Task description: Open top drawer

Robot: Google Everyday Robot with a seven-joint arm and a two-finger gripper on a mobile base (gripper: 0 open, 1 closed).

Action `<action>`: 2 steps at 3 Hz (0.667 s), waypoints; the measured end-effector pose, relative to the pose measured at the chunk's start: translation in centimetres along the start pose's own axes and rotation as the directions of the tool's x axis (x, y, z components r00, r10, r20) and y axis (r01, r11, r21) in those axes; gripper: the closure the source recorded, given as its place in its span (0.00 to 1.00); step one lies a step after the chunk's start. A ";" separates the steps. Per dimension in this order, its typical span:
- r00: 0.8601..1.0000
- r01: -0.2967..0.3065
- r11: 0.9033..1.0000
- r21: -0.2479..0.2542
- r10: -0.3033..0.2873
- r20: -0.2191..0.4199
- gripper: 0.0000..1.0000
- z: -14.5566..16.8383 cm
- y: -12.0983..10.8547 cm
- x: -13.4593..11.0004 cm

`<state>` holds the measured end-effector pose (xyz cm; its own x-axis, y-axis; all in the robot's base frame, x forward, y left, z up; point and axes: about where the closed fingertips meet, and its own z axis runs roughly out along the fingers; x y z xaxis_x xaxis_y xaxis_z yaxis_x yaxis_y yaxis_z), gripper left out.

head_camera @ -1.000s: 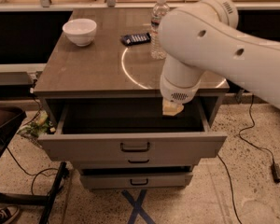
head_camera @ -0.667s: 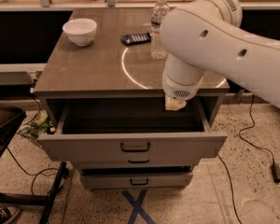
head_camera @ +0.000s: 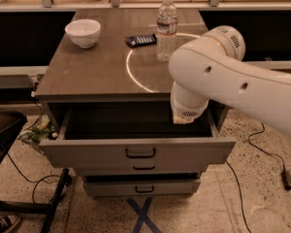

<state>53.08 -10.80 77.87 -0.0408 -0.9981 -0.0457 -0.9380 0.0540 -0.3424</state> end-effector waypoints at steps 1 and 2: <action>1.000 0.012 1.000 0.005 -0.012 0.018 1.00 3.2 0.9 0.0; 0.999 0.012 1.000 -0.014 -0.012 0.034 1.00 6.6 1.6 -0.2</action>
Offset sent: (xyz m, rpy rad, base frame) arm 0.0152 0.0104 -0.1143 0.0523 0.0409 0.0321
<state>53.85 -10.29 71.13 -0.0180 -0.9971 -0.0736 -0.9431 0.0414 -0.3300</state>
